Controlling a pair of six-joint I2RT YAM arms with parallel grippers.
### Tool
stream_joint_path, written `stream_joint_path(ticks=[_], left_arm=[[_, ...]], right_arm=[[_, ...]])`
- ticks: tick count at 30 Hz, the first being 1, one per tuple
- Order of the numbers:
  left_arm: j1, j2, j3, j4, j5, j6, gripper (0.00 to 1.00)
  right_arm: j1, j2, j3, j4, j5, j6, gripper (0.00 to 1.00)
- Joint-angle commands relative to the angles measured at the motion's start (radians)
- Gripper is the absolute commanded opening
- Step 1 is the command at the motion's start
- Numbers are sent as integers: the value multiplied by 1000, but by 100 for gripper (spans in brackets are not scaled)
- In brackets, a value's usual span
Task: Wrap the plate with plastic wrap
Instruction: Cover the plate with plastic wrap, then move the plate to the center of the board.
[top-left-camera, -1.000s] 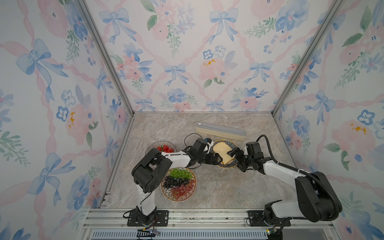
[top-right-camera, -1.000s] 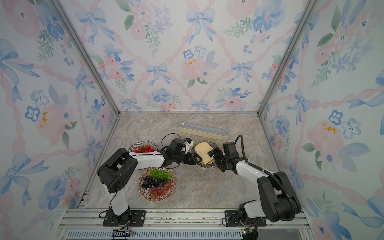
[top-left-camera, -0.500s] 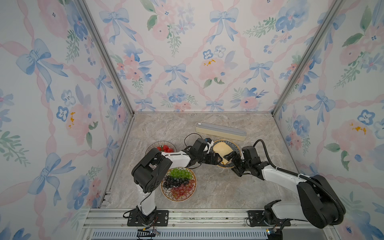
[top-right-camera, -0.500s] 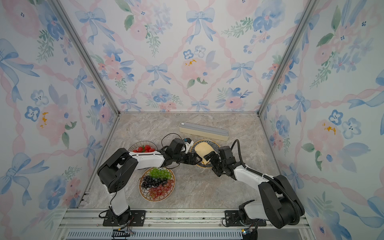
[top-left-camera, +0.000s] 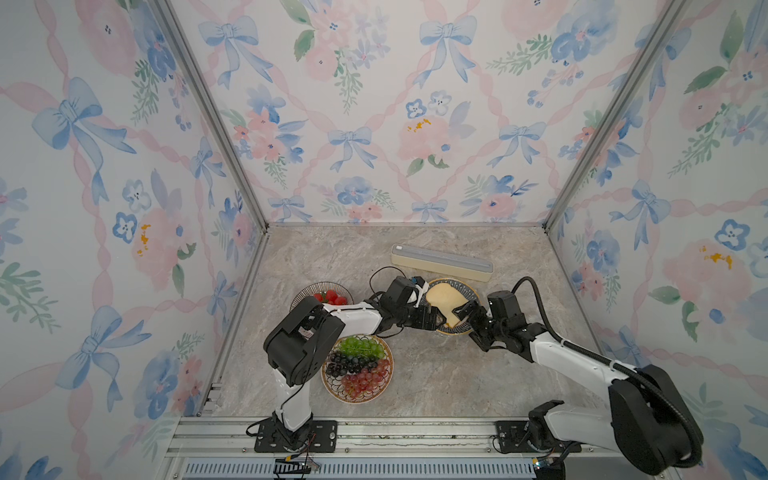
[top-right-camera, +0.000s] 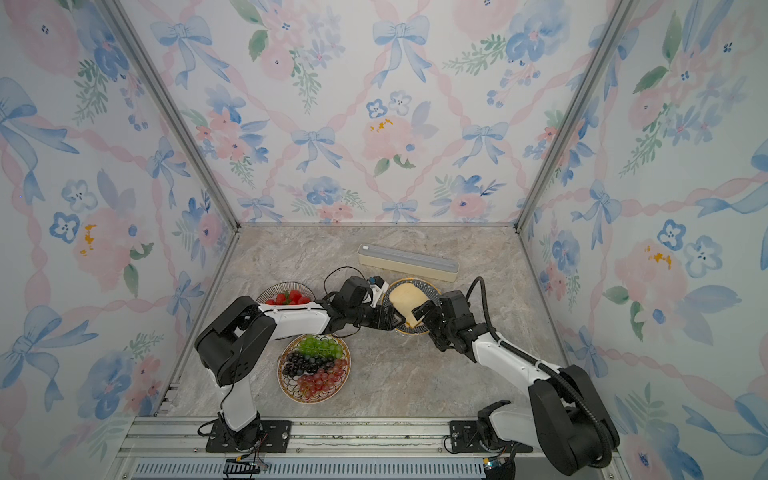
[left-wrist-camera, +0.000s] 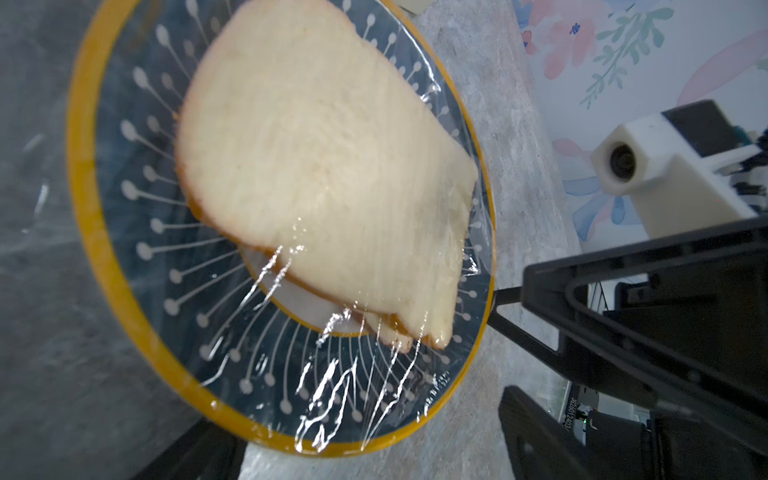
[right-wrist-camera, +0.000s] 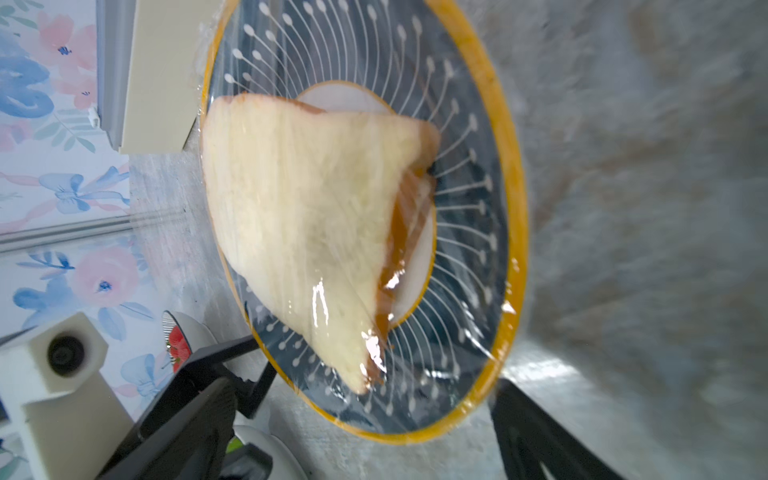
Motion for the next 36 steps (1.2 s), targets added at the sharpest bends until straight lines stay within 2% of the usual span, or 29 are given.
stream_joint_path(ticks=[1, 4, 8, 10, 15, 19, 23, 27, 30, 36], left_arm=[[-13, 10, 29, 21, 7, 26, 95], [-4, -10, 9, 20, -15, 35, 95], [15, -88, -39, 16, -49, 44, 95], [32, -159, -69, -7, -79, 61, 95], [94, -334, -118, -143, -184, 126, 95], [183, -483, -183, -193, -275, 140, 95], [315, -636, -266, -208, -351, 134, 97], [466, -742, -314, -219, -327, 125, 98], [546, -787, -364, -223, -288, 126, 98], [604, -804, -382, -232, -258, 137, 98]], right_arm=[[-5, -114, 25, -283, 137, -170, 97], [-14, -188, 75, -385, 206, -325, 97], [-3, -166, 178, -449, 243, -517, 97], [41, -118, 254, -482, 314, -630, 97], [158, 101, 472, -530, 503, -784, 97], [262, 313, 644, -530, 625, -858, 97], [340, 523, 791, -518, 675, -911, 97], [393, 686, 921, -535, 742, -965, 97], [421, 781, 999, -552, 795, -1007, 97], [442, 924, 1127, -564, 853, -1076, 97]])
